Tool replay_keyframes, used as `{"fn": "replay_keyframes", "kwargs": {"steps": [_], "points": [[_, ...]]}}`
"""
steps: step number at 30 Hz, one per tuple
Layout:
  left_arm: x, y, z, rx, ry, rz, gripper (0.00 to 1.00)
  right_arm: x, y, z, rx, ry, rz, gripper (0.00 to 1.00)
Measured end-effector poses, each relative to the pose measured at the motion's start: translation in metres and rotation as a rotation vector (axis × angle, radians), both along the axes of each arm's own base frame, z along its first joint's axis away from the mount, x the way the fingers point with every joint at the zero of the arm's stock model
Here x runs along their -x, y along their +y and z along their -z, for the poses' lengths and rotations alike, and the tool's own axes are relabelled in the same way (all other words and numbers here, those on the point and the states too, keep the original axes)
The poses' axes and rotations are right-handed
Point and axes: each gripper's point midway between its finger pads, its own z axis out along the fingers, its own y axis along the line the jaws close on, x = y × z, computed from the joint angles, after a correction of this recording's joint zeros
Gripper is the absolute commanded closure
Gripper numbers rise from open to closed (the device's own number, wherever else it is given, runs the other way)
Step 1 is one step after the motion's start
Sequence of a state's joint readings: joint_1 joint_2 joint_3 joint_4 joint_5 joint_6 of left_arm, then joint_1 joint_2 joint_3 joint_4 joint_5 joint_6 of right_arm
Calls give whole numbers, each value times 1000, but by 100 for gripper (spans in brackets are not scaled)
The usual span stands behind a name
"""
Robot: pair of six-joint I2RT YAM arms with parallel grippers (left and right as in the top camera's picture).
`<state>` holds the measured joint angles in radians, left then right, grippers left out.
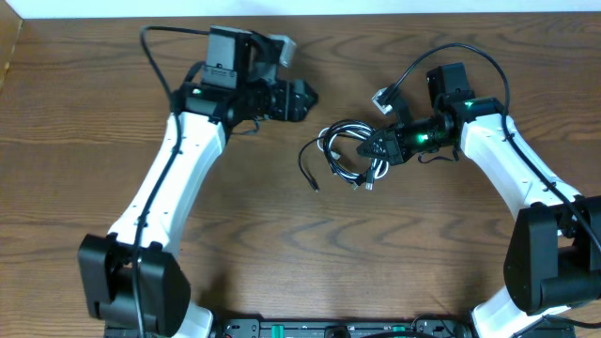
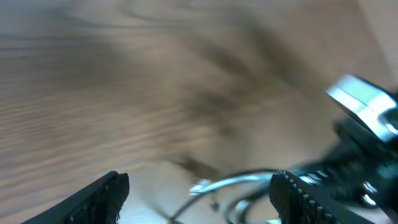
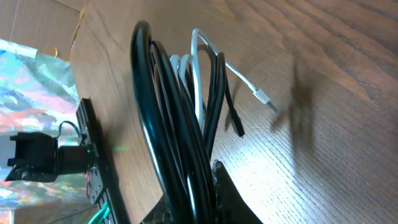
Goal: Untangle cables
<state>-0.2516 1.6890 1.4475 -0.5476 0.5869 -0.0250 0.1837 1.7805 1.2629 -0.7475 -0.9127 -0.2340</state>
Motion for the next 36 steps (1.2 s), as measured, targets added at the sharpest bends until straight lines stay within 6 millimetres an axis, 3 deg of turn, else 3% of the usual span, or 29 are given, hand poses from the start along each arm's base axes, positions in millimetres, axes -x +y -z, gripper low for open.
{"fn": "replay_keyframes", "kwargs": {"steps": [5,11,30,36], "points": [[14,-31,28,21,54,149,31,0,0,0,0,1,0,99],[18,-44,55,19,94,222,36,0,0,0,0,1,1,99],[37,-64,38,195,81,402,43,0,0,0,0,1,1,99],[49,-72,56,188,137,436,50,0,0,0,1,1,0,99]]}}
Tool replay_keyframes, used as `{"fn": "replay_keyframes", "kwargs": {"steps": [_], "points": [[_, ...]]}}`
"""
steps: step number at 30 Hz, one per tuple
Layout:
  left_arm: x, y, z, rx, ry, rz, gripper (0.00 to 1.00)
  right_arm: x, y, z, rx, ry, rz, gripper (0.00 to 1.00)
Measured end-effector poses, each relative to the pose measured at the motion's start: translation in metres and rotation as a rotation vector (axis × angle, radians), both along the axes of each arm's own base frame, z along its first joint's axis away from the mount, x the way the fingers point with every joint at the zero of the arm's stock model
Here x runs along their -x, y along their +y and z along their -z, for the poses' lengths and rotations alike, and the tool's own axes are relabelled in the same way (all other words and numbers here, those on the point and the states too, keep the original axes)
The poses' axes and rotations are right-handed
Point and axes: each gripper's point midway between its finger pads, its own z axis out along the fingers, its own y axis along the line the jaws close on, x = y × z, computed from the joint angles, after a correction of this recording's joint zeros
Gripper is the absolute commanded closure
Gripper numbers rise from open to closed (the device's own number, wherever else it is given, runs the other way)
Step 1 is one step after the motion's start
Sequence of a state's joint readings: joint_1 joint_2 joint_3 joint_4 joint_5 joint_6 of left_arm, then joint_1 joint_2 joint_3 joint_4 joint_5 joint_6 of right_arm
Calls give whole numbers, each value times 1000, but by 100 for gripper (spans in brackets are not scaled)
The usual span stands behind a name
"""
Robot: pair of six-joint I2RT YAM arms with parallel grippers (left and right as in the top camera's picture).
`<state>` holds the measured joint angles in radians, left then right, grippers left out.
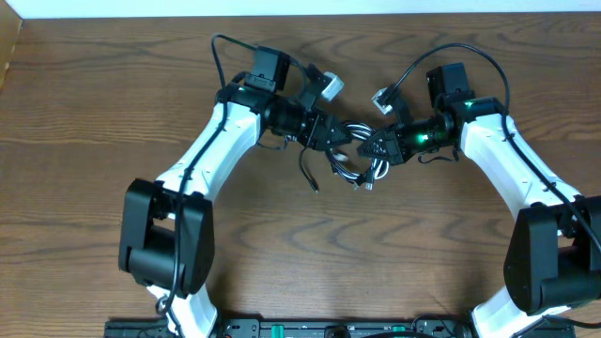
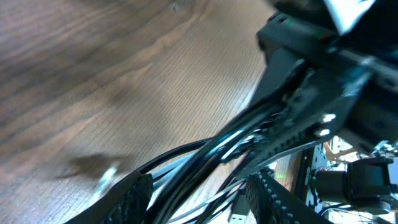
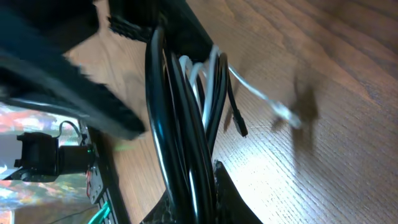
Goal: Untangle cables
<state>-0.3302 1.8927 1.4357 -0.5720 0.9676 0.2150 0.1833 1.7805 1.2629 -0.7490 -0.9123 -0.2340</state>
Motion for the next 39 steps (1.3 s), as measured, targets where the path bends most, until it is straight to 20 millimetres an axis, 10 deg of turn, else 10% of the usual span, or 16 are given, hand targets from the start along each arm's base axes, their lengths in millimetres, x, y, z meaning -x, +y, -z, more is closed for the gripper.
{"fn": "replay_keyframes", "kwargs": {"steps": [18,28,35,39], "points": [[8,-6,26,-31,42,19,63,0,0,0,2,3,1,99],[-23,4,41,-149,1,-142,92,0,0,1,2,5,6,99],[-34,5,48,-210,46,-276,92,-5,-4,5,37,13,39,99],[-36,8,48,-222,67,-320,93,-12,-5,6,48,31,86,82]]}}
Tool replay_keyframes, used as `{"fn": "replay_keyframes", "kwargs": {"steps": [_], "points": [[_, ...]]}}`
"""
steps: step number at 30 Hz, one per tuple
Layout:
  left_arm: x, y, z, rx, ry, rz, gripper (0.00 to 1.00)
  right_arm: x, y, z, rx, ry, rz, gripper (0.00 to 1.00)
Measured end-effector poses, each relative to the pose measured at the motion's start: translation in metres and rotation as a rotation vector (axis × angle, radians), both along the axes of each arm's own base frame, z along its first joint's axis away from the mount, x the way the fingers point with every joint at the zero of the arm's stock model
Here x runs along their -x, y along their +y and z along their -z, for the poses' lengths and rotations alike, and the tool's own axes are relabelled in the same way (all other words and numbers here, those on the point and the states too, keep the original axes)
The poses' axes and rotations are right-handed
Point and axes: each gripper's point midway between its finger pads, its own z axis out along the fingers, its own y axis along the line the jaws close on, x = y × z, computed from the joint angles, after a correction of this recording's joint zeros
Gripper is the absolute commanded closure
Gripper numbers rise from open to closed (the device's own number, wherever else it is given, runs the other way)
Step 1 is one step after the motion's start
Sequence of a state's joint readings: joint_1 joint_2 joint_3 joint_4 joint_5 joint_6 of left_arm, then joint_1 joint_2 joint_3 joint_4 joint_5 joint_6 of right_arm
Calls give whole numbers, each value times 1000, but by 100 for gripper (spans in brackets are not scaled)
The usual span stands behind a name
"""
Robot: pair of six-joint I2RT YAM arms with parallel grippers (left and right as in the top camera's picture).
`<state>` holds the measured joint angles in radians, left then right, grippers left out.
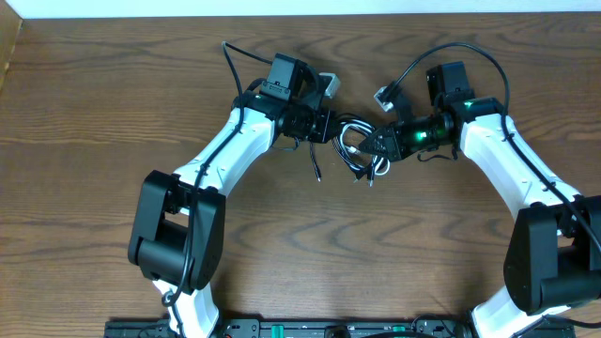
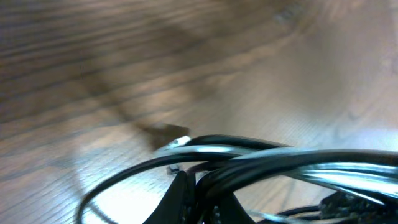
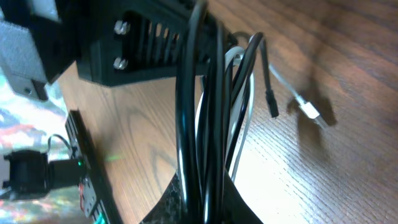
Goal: Untangle cables
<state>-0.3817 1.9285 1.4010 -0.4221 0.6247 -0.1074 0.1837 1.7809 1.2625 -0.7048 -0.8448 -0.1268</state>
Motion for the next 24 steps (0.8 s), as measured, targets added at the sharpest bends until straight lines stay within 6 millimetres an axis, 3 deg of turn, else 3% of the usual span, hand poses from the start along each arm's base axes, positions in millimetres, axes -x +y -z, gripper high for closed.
{"fn": "replay_keyframes", "kwargs": {"steps": [2,7,10,16,24], "points": [[-5,7,-5,-20,-13,-41,93,-5,-3,3,22,22,48,64],[-13,28,-42,-51,-88,-140,93,-17,-23,21,152,115,239,50],[-4,33,-66,-38,-95,-176,93,-22,-31,26,190,140,308,46],[7,33,-70,-16,-29,-199,93,-31,-41,31,235,167,421,47],[11,28,-73,24,6,-198,92,-48,-15,4,89,-30,257,44]]}}
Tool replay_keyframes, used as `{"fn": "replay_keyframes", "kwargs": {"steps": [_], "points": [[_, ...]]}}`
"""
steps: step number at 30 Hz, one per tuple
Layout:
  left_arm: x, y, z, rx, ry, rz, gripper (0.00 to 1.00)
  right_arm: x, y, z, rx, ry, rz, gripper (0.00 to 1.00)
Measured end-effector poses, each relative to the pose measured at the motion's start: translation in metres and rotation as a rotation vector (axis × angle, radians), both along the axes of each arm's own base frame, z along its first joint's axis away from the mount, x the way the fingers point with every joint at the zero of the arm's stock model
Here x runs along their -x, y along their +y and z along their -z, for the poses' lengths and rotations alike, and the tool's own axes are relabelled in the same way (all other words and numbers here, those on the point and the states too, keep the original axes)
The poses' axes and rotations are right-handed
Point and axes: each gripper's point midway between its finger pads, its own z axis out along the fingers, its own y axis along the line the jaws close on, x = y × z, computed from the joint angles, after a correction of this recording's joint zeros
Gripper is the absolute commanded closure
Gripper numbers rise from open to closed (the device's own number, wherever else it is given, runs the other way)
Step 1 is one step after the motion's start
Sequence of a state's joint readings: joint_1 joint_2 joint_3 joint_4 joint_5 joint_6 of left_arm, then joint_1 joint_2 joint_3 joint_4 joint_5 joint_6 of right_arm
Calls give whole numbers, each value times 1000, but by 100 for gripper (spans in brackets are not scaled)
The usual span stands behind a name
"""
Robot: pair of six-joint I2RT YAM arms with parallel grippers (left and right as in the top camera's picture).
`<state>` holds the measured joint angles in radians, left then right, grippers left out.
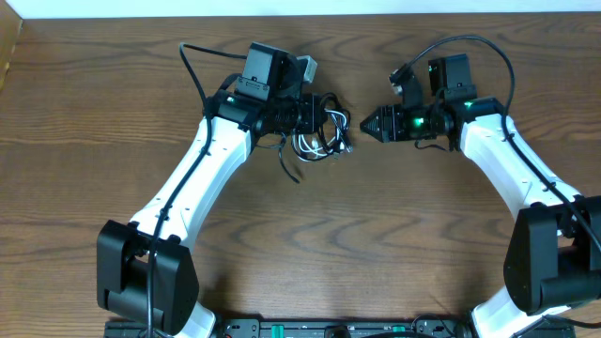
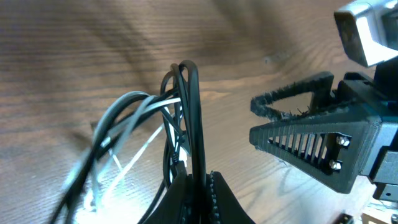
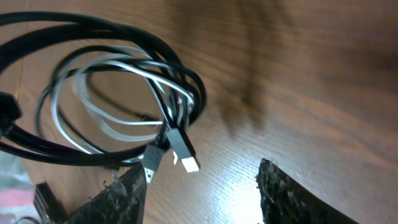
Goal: Untangle cables
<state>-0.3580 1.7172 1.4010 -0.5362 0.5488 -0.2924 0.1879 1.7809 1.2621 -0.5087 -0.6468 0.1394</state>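
A tangled bundle of black and white cables [image 1: 324, 139] hangs from my left gripper [image 1: 317, 115] at the table's upper middle. In the left wrist view that gripper [image 2: 200, 186] is shut on a black cable loop [image 2: 189, 106], with white strands [image 2: 124, 112] beside it. My right gripper [image 1: 368, 123] stands open just right of the bundle, holding nothing. The right wrist view shows its jaws [image 3: 205, 171] wide apart, the bundle [image 3: 124, 106] beyond them and two USB plugs [image 3: 180, 152] dangling near the left finger [image 3: 118, 199].
The brown wooden table [image 1: 300, 244] carries only the cables. One loose black cable end [image 1: 286, 171] trails from the bundle towards the front. A cardboard edge [image 1: 7, 47] shows at the far left. The white strip of the table's back edge [image 1: 300, 7] runs along the top.
My right gripper has opened and let go of the bundle, and now sits apart to its right. My left gripper, still shut on the cables, has moved them left and back.
At first my right gripper held the bundle alone while the left hovered open to the left. The left gripper then stood open round the cables, then shut on them, so both held the bundle. Now only the left holds it.
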Motion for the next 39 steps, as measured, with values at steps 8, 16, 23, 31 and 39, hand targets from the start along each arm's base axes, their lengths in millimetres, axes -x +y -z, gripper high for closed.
{"fn": "replay_keyframes", "kwargs": {"steps": [8,16,23,31,39], "points": [[21,-21,-14,151,83,92,93,0,36,-5,58,-171,-150,44],[31,-29,-26,254,151,124,93,-4,30,38,187,-123,-132,90],[12,0,-26,281,155,54,93,-5,15,48,175,-16,-27,99],[-23,77,-12,209,145,-175,92,-4,-13,36,-16,40,-50,99],[-11,48,-7,160,129,-98,24,8,2,31,-74,82,-87,99]]}}
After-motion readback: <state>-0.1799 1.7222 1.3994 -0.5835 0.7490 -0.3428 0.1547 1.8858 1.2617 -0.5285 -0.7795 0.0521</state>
